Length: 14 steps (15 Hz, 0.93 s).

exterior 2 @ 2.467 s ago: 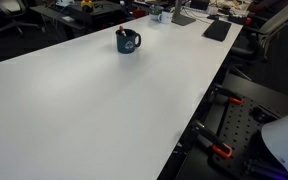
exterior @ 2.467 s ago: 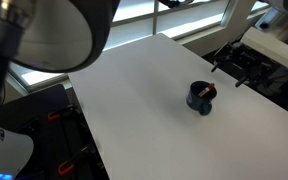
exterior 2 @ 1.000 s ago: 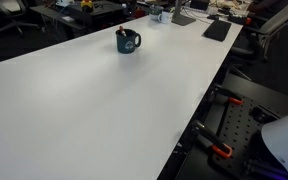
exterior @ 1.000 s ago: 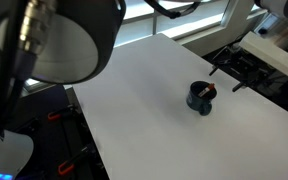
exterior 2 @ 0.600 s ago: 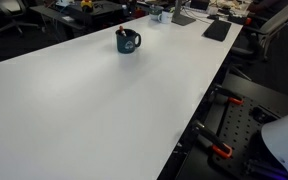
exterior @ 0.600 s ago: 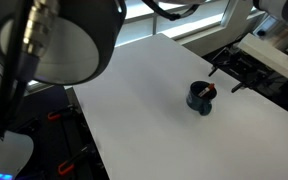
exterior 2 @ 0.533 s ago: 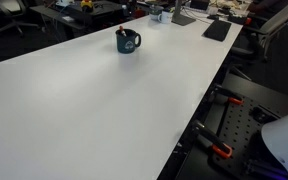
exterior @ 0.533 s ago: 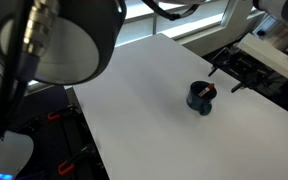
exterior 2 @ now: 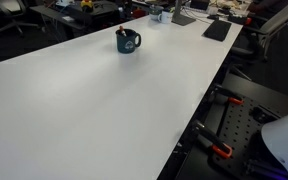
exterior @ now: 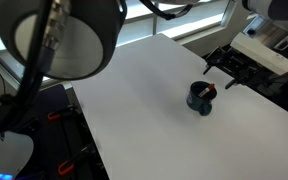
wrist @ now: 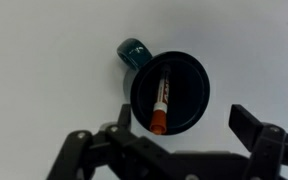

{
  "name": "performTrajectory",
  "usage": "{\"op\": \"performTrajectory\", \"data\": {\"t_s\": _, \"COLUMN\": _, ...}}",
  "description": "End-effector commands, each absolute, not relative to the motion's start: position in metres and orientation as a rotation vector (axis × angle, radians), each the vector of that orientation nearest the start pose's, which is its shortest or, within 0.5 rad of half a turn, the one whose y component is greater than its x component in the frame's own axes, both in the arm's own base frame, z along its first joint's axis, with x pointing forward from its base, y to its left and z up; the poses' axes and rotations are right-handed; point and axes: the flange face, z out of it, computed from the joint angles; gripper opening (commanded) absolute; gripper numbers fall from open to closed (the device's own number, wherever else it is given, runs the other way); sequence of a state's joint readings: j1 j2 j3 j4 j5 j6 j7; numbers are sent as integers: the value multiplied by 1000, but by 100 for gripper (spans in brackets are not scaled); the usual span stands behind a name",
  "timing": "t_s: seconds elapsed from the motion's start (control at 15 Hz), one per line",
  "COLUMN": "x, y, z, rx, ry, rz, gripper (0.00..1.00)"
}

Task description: Remove the marker from the cup

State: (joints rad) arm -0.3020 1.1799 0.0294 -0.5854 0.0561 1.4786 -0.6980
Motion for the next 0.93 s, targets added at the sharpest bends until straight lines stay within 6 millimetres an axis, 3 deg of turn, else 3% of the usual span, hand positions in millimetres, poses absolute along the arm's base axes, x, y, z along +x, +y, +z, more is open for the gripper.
{"op": "performTrajectory", "data": {"t_s": 0.0, "x": 741, "y": -212, "z": 256, "rx": -2855, "ry": -592, "rz": 314, "gripper": 100}}
{"op": "performTrajectory", "data": {"t_s": 0.87, "x": 738, "y": -236, "z": 256, "rx": -2848, "ry": -690, "rz": 274, "gripper": 100}}
